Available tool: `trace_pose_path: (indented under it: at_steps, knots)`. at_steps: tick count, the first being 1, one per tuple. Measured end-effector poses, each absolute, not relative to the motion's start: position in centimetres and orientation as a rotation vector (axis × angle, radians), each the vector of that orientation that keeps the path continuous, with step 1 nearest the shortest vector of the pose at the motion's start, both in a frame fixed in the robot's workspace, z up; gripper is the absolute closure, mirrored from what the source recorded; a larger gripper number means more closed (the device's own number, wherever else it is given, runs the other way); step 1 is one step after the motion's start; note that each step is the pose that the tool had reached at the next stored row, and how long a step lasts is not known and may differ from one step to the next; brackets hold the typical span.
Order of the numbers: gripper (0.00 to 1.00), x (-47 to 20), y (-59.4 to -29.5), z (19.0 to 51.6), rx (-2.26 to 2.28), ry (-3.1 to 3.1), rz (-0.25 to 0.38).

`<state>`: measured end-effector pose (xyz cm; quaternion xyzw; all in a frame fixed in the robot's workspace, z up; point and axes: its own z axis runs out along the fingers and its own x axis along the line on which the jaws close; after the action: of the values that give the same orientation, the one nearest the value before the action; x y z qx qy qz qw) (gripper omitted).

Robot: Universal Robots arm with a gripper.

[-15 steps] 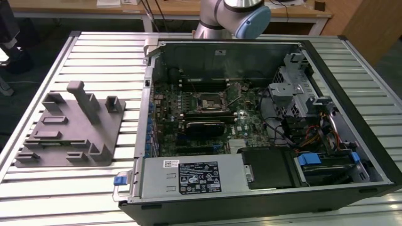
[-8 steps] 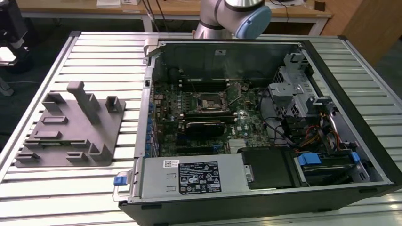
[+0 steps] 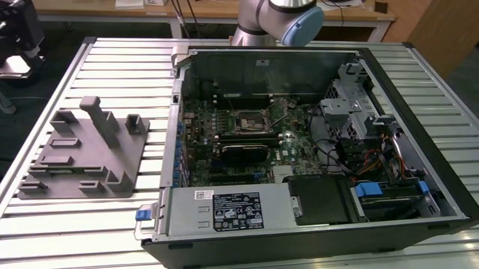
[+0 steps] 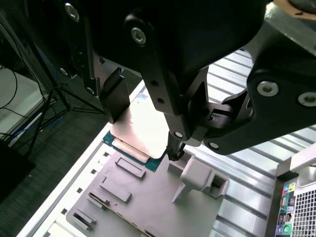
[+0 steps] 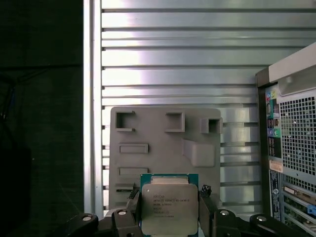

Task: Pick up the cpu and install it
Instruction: 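Pick up the cpu and move it towards the insertion slot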

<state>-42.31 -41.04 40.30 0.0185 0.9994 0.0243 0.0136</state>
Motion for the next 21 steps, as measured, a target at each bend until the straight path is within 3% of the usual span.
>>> trace_pose_path:
  at_steps: [21]
  knots:
    - [0.45,-38.6,-41.0,40.3,0.057,3.113,0.076]
